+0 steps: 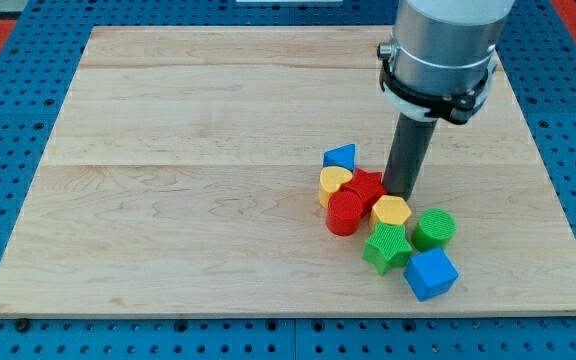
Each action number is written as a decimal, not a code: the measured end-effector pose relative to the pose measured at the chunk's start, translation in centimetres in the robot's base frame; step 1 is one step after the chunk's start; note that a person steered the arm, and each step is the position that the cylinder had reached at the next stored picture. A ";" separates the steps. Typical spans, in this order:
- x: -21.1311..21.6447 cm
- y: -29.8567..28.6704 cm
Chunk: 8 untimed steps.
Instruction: Push the blue cube into the green star
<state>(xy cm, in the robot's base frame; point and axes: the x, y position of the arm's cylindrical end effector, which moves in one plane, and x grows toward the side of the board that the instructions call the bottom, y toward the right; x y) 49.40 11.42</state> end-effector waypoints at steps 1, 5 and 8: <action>0.1 1.3; 12.4 11.9; 11.6 2.4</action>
<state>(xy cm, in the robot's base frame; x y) 60.97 13.85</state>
